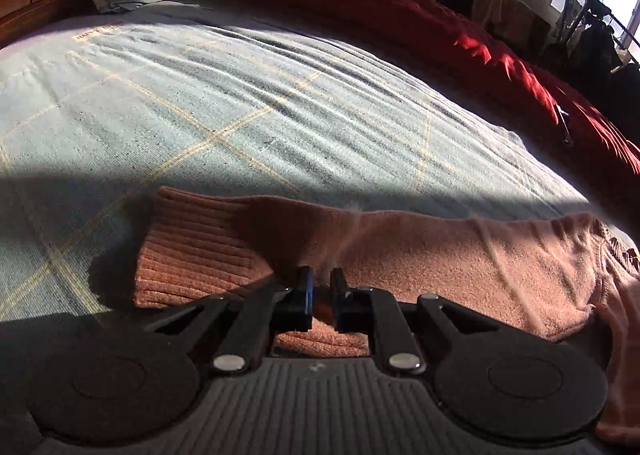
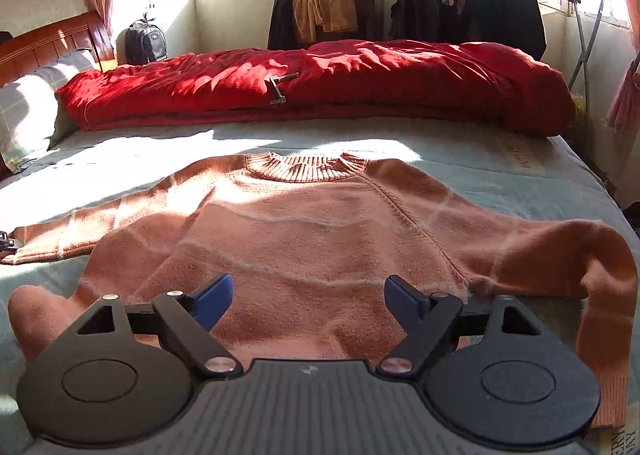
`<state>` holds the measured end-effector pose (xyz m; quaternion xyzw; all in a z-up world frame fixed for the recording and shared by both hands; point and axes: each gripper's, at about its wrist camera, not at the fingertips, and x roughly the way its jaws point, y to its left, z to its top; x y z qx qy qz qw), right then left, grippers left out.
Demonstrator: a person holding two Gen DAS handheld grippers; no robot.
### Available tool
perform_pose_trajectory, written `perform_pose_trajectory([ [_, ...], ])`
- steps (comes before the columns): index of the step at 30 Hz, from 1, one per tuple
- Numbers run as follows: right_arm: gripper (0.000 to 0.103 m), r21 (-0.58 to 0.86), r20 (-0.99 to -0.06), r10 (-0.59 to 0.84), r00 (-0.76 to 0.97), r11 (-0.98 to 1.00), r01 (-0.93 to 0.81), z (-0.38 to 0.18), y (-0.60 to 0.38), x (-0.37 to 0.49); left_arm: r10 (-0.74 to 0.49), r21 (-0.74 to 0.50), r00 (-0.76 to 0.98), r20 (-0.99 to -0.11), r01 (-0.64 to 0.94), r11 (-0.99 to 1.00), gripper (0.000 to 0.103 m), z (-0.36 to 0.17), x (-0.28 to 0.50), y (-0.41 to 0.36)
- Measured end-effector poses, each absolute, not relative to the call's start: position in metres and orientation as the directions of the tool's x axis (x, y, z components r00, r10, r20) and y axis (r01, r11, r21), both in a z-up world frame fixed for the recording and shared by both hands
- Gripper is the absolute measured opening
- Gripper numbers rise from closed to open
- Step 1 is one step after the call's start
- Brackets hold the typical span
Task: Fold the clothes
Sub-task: 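Lay the sleeve flat and open the left gripper, then grasp the other sleeve's ribbed cuff with the right gripper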
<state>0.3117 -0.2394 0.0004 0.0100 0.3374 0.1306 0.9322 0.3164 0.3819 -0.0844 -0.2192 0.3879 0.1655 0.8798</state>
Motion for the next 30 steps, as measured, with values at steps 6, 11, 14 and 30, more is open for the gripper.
perform_pose_trajectory([
  [6, 0.091, 0.126, -0.640, 0.275, 0.718, 0.959, -0.255, -0.010, -0.232, 0.331, 0.066, -0.210, 0.652, -0.755, -0.336, 0.918, 0.037, -0.051, 0.354, 0.332],
  [11, 0.099, 0.012, -0.699, 0.214, 0.683, 0.958, -0.288, -0.036, -0.215, 0.351, -0.217, -0.292, 0.677, -0.703, 0.002, 0.956, 0.042, -0.034, 0.421, 0.246],
  [14, 0.100, -0.051, -0.735, 0.172, 0.656, 0.951, -0.305, -0.053, -0.206, 0.364, -0.393, -0.373, 0.641, -0.659, 0.175, 0.911, 0.045, -0.034, 0.461, 0.196],
  [30, 0.103, 0.058, -0.760, 0.213, 0.614, 0.963, -0.263, -0.096, -0.211, 0.364, -0.362, -0.354, 0.622, -0.694, 0.143, 0.924, 0.048, -0.101, 0.616, 0.135],
])
